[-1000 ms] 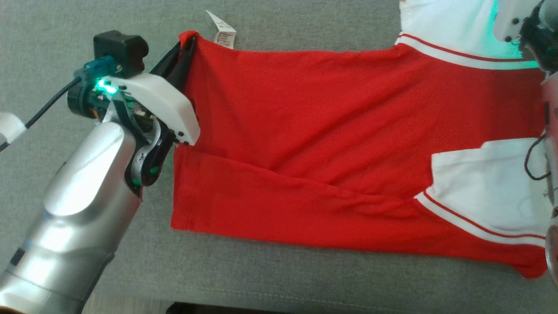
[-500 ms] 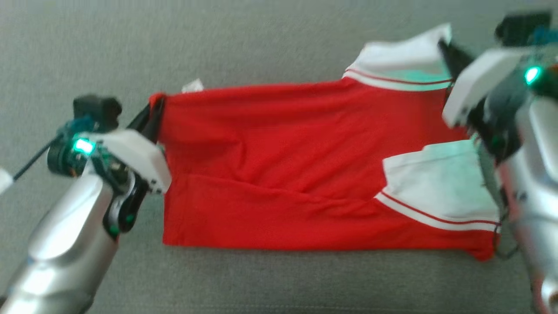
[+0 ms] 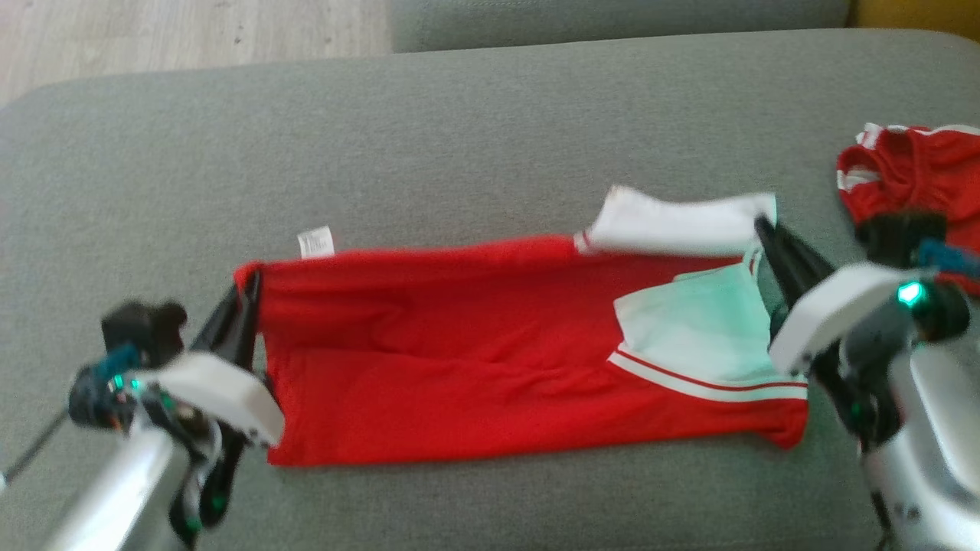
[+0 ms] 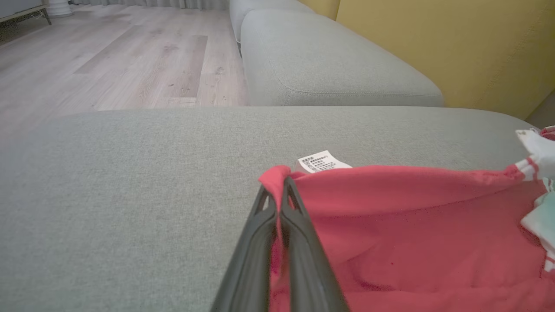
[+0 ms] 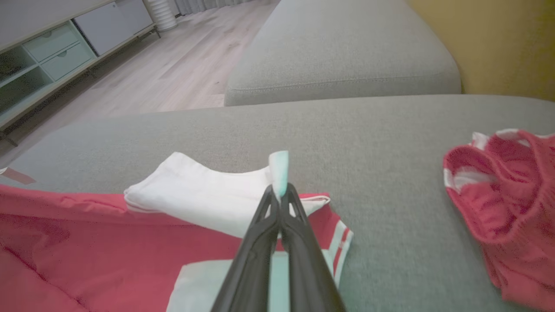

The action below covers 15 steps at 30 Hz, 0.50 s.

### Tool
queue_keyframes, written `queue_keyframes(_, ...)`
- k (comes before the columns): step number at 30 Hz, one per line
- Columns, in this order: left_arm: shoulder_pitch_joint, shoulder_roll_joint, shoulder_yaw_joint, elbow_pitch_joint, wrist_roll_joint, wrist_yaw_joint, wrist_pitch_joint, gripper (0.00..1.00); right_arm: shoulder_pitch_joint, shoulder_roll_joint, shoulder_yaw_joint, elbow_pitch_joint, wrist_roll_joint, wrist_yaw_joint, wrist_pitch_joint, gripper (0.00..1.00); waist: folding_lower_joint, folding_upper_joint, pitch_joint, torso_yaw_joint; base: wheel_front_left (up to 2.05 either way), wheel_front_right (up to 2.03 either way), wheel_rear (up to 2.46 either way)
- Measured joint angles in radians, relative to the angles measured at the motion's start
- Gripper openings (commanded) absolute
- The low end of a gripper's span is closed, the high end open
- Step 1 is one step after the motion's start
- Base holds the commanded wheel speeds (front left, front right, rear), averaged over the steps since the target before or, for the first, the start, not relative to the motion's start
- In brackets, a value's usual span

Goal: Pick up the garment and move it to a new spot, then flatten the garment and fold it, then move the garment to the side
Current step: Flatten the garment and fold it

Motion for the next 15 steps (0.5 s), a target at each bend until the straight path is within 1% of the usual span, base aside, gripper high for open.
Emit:
queue_keyframes(4,0.091,-0.002,0.002,-0.041,0.0,0.032,-0.068,0.0,0.098,0.04,-0.047,-0.04,-0.025,0.0,-0.018,0.0,0.0001,0.0,-0.004,-0.007,0.0,0.0,0.0)
queue_keyframes(8,0.167,-0.007,0.0,-0.046,0.008,0.048,-0.11,0.0,0.157,0.075,-0.07,-0.052,-0.046,0.0,-0.026,0.0,0.0001,0.0,-0.005,-0.008,0.0,0.0,0.0)
queue_keyframes(9,0.18,-0.007,-0.005,-0.04,0.011,0.051,-0.116,0.0,0.168,0.08,-0.072,-0.052,-0.057,0.0,-0.031,0.12,0.0002,0.0,-0.006,-0.007,0.0,0.0,0.0)
queue_keyframes(10,0.191,-0.009,-0.007,-0.032,0.015,0.052,-0.121,0.07,0.177,0.087,-0.079,-0.051,-0.065,0.0,-0.036,0.41,0.0002,0.0,-0.007,-0.007,0.0,0.0,0.0)
queue_keyframes(11,0.191,-0.009,-0.007,-0.032,0.015,0.052,-0.121,0.2,0.177,0.087,-0.079,-0.051,-0.065,0.0,-0.036,0.76,0.0002,0.0,-0.007,-0.007,0.0,0.0,0.0)
queue_keyframes(12,0.201,-0.016,-0.007,-0.026,0.014,0.052,-0.127,0.32,0.184,0.098,-0.09,-0.05,-0.07,0.0,-0.043,1.0,0.0002,0.0,-0.01,-0.008,0.0,0.0,0.0)
queue_keyframes(13,0.208,-0.026,-0.007,-0.019,0.013,0.052,-0.133,0.45,0.192,0.107,-0.098,-0.048,-0.073,0.0,-0.044,1.0,0.0002,0.0,-0.012,-0.008,0.0,0.0,0.0)
queue_keyframes(15,0.222,-0.044,-0.01,-0.008,0.013,0.061,-0.151,1.0,0.208,0.121,-0.117,-0.044,-0.074,0.0,-0.063,1.0,0.0002,0.0,-0.018,-0.007,0.0,0.0,0.0)
